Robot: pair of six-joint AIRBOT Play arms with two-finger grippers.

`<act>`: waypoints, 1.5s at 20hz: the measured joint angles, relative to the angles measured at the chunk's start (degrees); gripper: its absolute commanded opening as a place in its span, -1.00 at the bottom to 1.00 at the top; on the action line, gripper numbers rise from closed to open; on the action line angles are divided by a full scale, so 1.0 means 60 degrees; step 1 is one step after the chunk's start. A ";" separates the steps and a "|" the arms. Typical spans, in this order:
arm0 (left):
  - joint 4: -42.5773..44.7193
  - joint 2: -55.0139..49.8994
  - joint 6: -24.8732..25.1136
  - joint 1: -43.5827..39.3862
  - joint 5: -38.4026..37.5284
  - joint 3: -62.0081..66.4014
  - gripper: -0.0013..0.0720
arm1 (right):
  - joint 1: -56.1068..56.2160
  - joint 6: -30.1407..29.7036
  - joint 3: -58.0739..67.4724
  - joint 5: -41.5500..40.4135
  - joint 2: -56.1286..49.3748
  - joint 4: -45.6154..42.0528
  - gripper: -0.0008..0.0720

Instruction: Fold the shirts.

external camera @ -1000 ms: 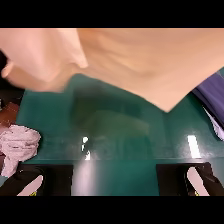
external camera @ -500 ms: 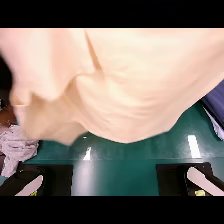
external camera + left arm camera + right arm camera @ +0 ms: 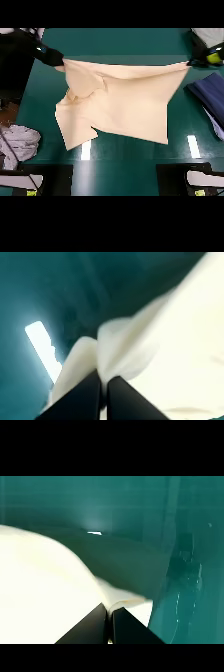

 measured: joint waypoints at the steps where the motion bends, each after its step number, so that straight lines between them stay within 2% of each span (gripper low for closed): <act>1: 0.0044 -0.0317 -0.0066 -0.0004 0.0098 -0.0018 0.55 | 0.0153 0.0004 -0.0073 -0.0357 -0.0273 -0.0069 -0.47; 2: 0.0171 -0.0517 -0.0106 -0.0004 0.0197 -0.0033 0.51 | 0.0248 0.0011 -0.0113 -0.0685 -0.0488 -0.0076 0.03; 3: 0.0350 -0.0656 -0.0138 0.0007 0.0313 -0.0033 0.52 | 0.0317 0.0011 -0.0153 -0.0936 -0.0674 -0.0102 0.05; 5: 0.0670 -0.0834 -0.0244 0.0091 0.0412 -0.0025 0.52 | 0.0372 0.0011 -0.0200 -0.1282 -0.0911 -0.0142 -0.02; 6: 0.0721 -0.0874 -0.0342 0.0219 0.0401 0.0000 0.52 | 0.0368 0.0011 -0.0211 -0.1359 -0.0954 -0.0149 -0.15; 9: 0.0525 -0.0962 -0.0630 0.0958 -0.0146 -0.0004 0.52 | 0.0229 -0.0280 -0.0240 -0.1155 -0.0845 -0.0164 -0.15; 14: -0.1359 -0.1002 -0.0765 0.2721 -0.1228 -0.1045 0.52 | 0.0051 -0.0852 -0.0248 -0.0251 -0.0321 -0.0168 -0.15; 17: -0.2353 -0.0805 -0.0386 0.3483 -0.1370 -0.2539 0.52 | 0.0102 -0.0987 -0.0248 0.0058 0.0000 -0.0171 -0.15; 24: -0.2630 0.0324 0.0743 0.4430 -0.0018 -0.6375 0.52 | 0.0444 -0.1067 -0.0255 0.0262 0.0361 -0.0084 -0.15; 30: -0.2765 0.0525 0.1035 0.4557 0.0849 -0.7763 0.52 | 0.0550 -0.1075 -0.0255 0.0412 0.0401 0.0361 -0.15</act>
